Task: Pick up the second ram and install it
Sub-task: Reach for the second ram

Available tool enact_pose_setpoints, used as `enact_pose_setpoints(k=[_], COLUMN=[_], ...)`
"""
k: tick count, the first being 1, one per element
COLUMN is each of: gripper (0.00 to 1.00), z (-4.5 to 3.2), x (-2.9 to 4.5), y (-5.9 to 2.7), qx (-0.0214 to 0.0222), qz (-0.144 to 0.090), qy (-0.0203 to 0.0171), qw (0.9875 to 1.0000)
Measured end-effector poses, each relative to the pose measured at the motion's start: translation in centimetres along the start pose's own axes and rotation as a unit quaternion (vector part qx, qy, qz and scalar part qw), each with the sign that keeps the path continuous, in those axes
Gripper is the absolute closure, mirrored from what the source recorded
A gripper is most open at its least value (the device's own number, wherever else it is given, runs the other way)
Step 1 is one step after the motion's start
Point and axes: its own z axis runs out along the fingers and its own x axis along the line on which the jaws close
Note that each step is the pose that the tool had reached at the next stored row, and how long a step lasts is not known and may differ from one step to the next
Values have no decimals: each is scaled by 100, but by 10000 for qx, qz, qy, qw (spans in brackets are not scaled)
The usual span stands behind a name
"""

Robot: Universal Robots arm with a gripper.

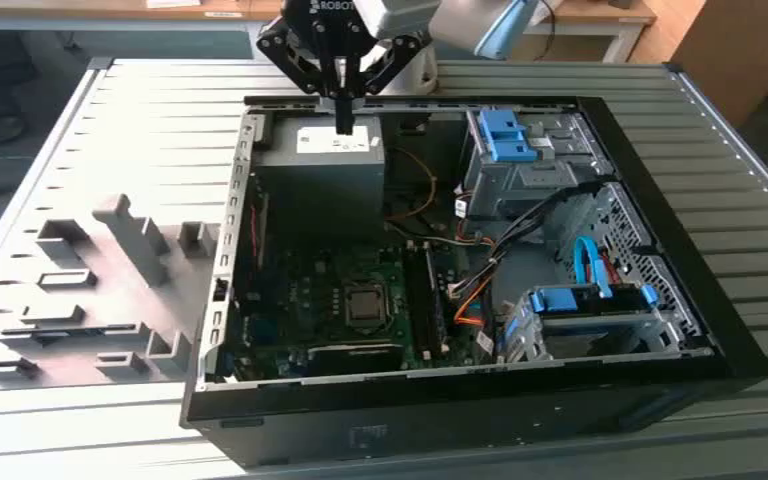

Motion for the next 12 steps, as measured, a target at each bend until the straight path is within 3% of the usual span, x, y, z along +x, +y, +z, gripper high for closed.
enact_pose_setpoints(k=[12], gripper=[90], z=[0], x=[8], y=[0], qx=[4], qz=[1], qy=[0], qw=[10000])
